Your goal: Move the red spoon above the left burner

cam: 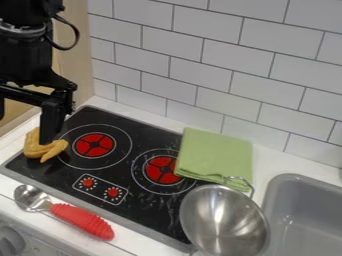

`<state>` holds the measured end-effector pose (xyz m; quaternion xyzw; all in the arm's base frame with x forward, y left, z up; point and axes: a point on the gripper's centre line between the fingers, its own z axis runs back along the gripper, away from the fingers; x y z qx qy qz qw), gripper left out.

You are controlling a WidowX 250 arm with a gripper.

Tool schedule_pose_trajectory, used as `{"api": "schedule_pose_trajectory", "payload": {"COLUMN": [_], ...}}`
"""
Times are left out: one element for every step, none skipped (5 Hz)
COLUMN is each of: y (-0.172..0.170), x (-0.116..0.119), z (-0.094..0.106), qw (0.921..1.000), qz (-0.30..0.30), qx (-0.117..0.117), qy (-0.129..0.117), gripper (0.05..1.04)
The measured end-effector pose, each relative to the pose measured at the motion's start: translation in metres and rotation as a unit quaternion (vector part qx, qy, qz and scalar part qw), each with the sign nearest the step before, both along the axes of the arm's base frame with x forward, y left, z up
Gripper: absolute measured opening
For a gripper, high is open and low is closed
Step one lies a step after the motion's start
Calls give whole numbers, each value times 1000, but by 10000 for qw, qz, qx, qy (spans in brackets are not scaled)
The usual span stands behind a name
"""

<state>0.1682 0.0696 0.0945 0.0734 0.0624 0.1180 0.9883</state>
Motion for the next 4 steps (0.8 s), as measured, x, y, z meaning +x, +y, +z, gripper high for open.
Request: {"api": "schedule_pose_trajectory", "payload": {"y": [-3,-1,-4,-20], "x": [-11,-4,-1,-1], "z": [-9,-15,-25,-34], "qw": [9997,9933,9704,9296], "qz": [-55,-1148,-2397,-3659], "qx": [-65,-132,-184,-218], "qy": [216,60,-240,-376], "gripper": [999,999,999,999]}}
